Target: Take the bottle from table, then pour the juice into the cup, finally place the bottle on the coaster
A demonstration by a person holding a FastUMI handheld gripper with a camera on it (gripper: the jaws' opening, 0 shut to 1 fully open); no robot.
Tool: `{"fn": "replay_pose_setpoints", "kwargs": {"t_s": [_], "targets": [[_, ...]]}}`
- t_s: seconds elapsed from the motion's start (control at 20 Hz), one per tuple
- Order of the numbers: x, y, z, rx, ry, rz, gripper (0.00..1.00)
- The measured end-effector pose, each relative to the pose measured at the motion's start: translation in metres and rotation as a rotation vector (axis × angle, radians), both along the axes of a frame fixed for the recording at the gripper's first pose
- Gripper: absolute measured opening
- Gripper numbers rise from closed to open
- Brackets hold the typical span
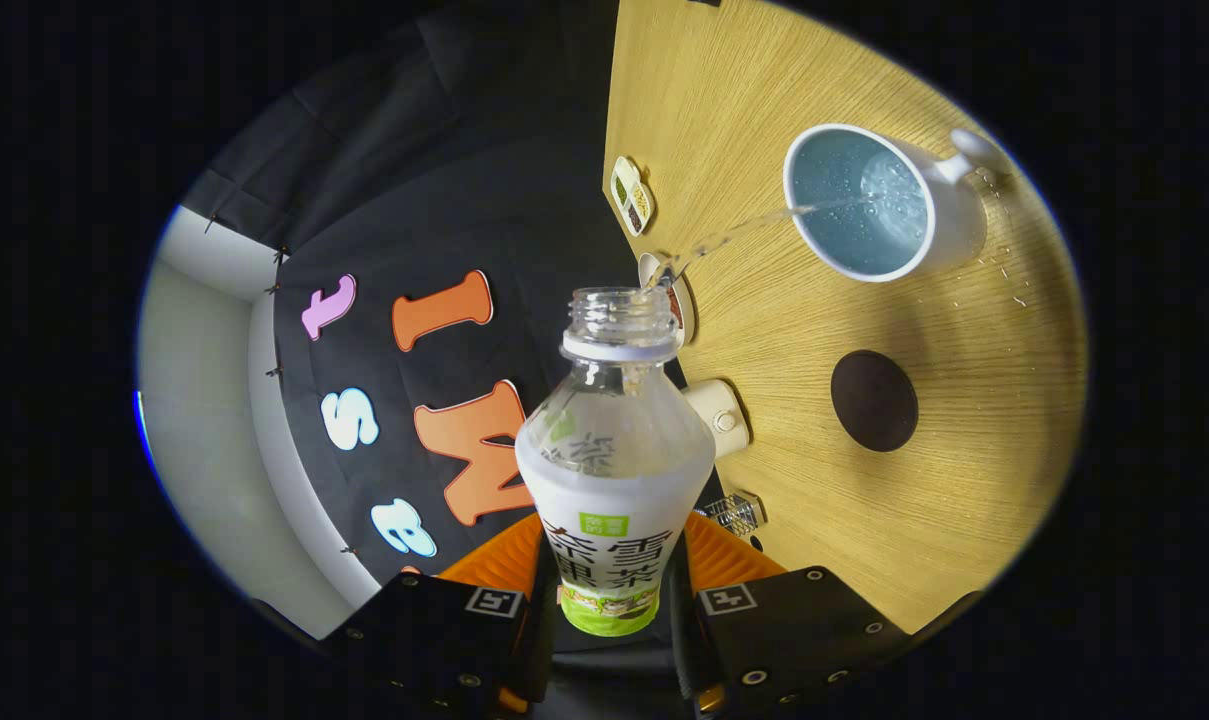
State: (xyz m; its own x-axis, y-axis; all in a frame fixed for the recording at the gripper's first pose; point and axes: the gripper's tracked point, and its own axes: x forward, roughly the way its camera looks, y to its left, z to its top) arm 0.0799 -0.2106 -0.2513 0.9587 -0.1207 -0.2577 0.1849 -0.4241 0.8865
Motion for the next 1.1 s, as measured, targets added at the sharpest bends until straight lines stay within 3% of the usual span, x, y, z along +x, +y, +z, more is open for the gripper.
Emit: {"fn": "replay_pose_setpoints", "kwargs": {"t_s": [1.1], "targets": [[0.001,-0.016,0.008,0.096,-0.029,-0.043,0.49]]}}
